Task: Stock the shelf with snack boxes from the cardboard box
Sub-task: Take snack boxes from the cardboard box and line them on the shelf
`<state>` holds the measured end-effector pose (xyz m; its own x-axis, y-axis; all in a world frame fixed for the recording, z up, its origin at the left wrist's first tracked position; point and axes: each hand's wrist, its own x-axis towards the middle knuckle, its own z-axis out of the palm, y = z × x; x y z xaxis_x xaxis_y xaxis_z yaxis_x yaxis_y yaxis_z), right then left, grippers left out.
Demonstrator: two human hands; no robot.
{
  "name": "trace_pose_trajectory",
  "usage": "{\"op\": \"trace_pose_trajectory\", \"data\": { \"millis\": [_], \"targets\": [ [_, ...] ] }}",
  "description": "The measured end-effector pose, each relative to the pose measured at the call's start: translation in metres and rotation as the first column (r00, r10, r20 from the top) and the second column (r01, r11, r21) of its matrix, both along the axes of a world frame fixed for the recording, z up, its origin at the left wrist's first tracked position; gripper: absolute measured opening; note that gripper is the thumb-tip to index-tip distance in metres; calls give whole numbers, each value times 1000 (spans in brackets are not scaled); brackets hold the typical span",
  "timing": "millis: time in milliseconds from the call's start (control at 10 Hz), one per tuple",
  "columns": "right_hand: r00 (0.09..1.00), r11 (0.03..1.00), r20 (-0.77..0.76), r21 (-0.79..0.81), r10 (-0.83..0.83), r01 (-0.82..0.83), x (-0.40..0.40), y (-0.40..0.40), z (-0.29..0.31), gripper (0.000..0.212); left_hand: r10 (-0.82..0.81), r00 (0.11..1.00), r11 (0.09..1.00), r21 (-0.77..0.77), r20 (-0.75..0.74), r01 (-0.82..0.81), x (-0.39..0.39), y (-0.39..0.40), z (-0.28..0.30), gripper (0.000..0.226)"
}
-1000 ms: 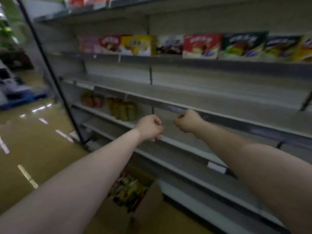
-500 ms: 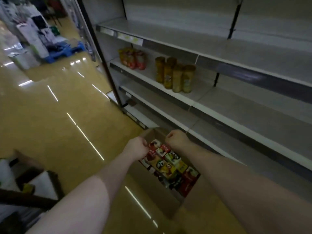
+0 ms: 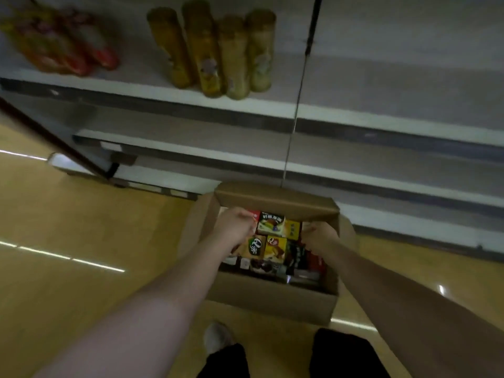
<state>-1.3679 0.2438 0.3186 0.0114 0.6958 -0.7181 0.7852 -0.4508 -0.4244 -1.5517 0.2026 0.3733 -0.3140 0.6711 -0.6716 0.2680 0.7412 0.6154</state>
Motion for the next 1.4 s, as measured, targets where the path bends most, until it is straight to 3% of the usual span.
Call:
{"op": "trace_pose_trajectory", "data": {
  "millis": [200, 300, 400, 500, 600, 700, 900, 1000, 1100, 1300, 1400],
  "targets": [
    [996, 993, 15, -82, -84, 85, -17, -4, -149, 30, -34, 993, 999, -19, 109, 36, -19, 24, -131, 14],
    [997, 992, -24, -103, -73, 70, -26, -6, -240, 32, -53, 990, 997, -52, 129, 60, -19, 25, -223, 11],
    [994, 988, 24, -106, -110, 112, -38, -11, -318, 19, -73, 989, 994, -72, 127, 83, -20, 18, -299, 14],
    [975, 975, 88, -79, -202, 209, -48, -6, -380, 72, -108, 990, 991, -65, 94, 114, -20, 16, -358, 12],
    [957, 961, 143, -78, -251, 264, -61, 2, -425, 103, -155, 985, 987, -36, 82, 158, -20, 17, -403, 12],
    [934, 937, 122, -61, -335, 344, -69, 12, -454, 117, -198, 978, 980, -19, 70, 200, -17, 22, -426, 14],
    [960, 978, 188, 17, -208, 208, -56, 11, -453, 116, -16, 975, 998, -52, 221, 28, -1, 31, -427, 8],
    [970, 987, 188, 2, -157, 159, -57, 5, -446, 118, 11, 967, 997, -82, 256, 10, 4, 27, -427, 5],
    [965, 986, 215, -34, -151, 162, -67, 7, -451, 125, 13, 971, 995, -96, 238, 11, 3, 27, -432, 16],
    [927, 946, 196, 2, -319, 325, -60, 11, -457, 128, 220, 886, 974, -138, 407, -178, 6, 38, -428, 19],
    [820, 816, -85, -200, -566, 542, -35, 22, -439, 108, 177, 901, 983, -110, 395, -145, 1, 36, -422, 11]
  ]
}}
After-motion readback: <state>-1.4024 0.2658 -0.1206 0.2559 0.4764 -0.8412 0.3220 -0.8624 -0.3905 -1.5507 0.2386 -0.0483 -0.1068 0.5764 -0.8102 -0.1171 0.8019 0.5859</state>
